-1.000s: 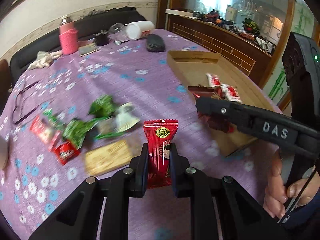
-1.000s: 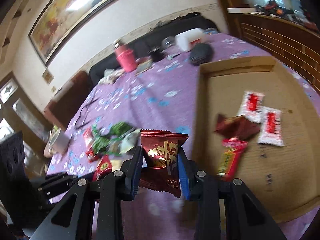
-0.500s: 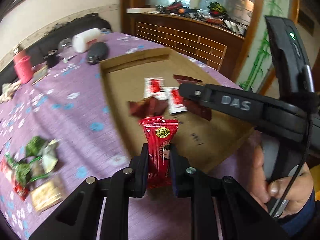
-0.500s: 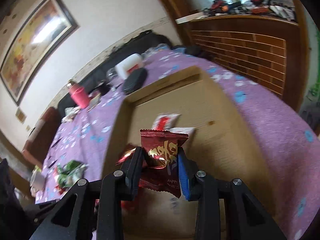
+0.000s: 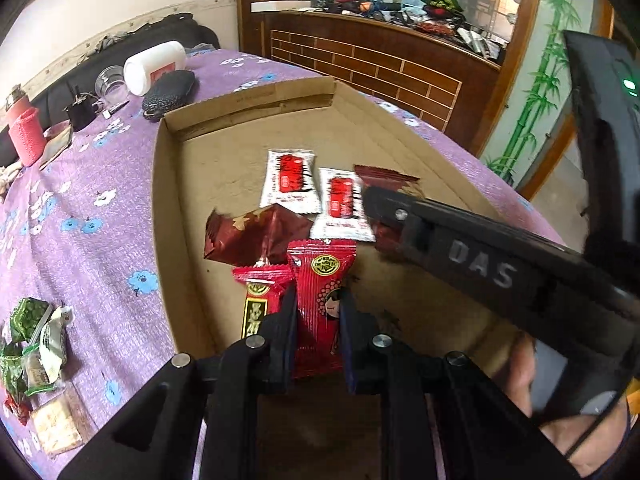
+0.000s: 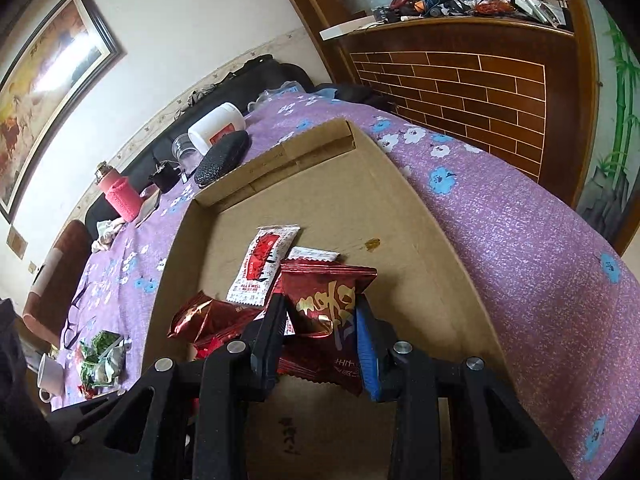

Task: Organize snacks
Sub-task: 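Lower both grippers into the tray and open them to release the packets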

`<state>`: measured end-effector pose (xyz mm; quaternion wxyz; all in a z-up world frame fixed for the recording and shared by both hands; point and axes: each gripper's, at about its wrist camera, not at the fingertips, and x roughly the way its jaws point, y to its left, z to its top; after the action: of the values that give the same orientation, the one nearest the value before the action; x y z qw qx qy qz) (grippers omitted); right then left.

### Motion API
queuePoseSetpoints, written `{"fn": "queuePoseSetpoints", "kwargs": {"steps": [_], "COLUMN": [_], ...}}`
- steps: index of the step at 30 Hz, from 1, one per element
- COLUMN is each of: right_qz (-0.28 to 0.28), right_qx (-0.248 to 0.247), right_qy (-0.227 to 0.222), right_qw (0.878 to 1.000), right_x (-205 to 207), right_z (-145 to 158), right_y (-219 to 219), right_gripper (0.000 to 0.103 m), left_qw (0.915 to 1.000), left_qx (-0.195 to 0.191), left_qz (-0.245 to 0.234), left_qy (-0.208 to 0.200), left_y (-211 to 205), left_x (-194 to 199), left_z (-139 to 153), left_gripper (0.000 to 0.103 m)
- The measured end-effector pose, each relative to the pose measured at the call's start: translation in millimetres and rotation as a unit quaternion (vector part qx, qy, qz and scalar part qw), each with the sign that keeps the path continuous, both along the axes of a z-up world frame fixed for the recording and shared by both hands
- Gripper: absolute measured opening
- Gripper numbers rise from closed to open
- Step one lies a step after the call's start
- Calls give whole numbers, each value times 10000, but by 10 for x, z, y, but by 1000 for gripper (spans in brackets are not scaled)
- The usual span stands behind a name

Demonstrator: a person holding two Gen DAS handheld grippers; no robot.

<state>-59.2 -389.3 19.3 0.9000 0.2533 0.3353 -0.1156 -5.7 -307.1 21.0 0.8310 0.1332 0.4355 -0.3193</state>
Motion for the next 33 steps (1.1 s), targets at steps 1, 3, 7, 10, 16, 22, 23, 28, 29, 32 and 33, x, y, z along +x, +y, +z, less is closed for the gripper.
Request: {"fn": "queuePoseSetpoints", "kwargs": {"steps": [1, 3, 7, 10, 16, 22, 23, 28, 29, 32, 33], "right_qz": [9, 14, 5, -2, -35, -73, -85, -86, -86, -87, -84], "right_qx": [4, -6, -20, -63, -118, -122, -129, -151, -154, -183, -190], "right_qy": [4, 15, 23, 19, -245, -407, -424, -439, -443, -440, -430], "right_qw": [10000, 10000, 10000, 10000, 9996, 9991, 9990, 9989, 9989, 9988, 9989], "right_x": [7, 13, 8, 7, -84, -143, -147, -154, -153, -152, -148], "right_z": [-4, -4, 1, 10, 78, 114, 121, 132, 134, 139, 137], "right_y": [-1, 5, 11, 23, 38, 29, 28, 32, 35, 42, 44], "right_gripper": [36, 36, 36, 38, 50, 50, 50, 50, 50, 50, 50], "left_qw": [10000, 10000, 10000, 10000, 10000, 9999, 9998, 9993, 9992, 9986, 9985], "left_qx": [10, 7, 14, -28, -63, -72, -61, 0, 14, 58, 65], "left_qz": [6, 1, -5, -7, 13, 21, 21, -8, -16, -47, -50], "left_qy": [-12, 19, 15, 35, -71, -149, -179, -364, -404, -523, -550], "left_y": [-10, -23, -28, -15, 13, 36, 36, 38, 37, 37, 42], "left_x": [12, 31, 45, 46, 9, -23, -33, -106, -120, -166, -175], "left_z": [-3, 0, -10, 1, 35, 78, 83, 113, 120, 142, 148], "left_gripper": [18, 18, 18, 19, 39, 39, 39, 39, 39, 40, 40]}}
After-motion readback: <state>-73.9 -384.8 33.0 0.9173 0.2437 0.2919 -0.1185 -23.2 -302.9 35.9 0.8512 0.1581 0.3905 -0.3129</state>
